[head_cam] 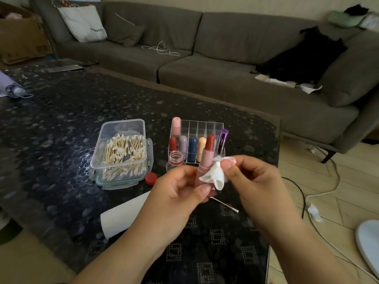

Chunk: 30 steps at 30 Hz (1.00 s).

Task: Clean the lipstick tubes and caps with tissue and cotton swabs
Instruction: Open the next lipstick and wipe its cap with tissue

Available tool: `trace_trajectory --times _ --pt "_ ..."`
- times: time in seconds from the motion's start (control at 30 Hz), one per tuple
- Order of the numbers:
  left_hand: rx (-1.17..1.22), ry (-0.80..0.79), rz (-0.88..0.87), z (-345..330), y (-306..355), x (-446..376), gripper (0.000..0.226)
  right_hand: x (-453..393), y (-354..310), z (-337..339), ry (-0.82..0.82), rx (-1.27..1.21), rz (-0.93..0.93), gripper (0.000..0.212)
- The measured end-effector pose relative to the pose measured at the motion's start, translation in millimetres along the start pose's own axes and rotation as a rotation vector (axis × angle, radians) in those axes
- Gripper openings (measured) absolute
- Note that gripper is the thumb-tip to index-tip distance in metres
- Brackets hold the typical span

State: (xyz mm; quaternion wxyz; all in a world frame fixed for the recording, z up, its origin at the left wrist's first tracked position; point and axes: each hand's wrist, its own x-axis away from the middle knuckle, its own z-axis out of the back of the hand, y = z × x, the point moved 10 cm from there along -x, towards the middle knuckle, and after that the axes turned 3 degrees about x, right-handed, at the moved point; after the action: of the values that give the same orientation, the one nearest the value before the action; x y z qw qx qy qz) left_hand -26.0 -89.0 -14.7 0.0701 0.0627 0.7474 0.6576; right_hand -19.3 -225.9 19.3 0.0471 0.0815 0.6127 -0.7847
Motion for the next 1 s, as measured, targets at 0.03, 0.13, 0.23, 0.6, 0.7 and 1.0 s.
trace_trajectory --times 0.03,0.13,0.23,0.6,0.7,1.0 --pt "-0.033 0.010 0.006 1.3 -0.7 -0.4 0.021 -2.4 3.8 7.5 0.030 0.056 -0.012 0.012" --pt "-0.135 0.067 0.019 7.6 -1.4 1.0 0.021 -8.8 11.3 26.9 0.094 0.369 -0.021 0.008" --pt "-0.278 0.144 -0.042 14.5 4.3 2.7 0.036 -11.3 16.5 33.2 0.048 0.597 -0.040 0.009" --pt "-0.691 0.250 -0.043 27.1 -12.1 1.9 0.015 -23.9 51.3 -5.6 -0.186 0.865 -0.152 0.025" --pt "-0.835 0.279 -0.030 27.9 -15.9 0.2 0.006 -30.9 52.5 -24.8 -0.192 0.945 -0.111 0.028" --pt "-0.972 0.296 -0.017 32.4 -15.9 -4.9 0.014 -43.8 72.0 -44.9 -0.226 1.072 -0.149 0.030"
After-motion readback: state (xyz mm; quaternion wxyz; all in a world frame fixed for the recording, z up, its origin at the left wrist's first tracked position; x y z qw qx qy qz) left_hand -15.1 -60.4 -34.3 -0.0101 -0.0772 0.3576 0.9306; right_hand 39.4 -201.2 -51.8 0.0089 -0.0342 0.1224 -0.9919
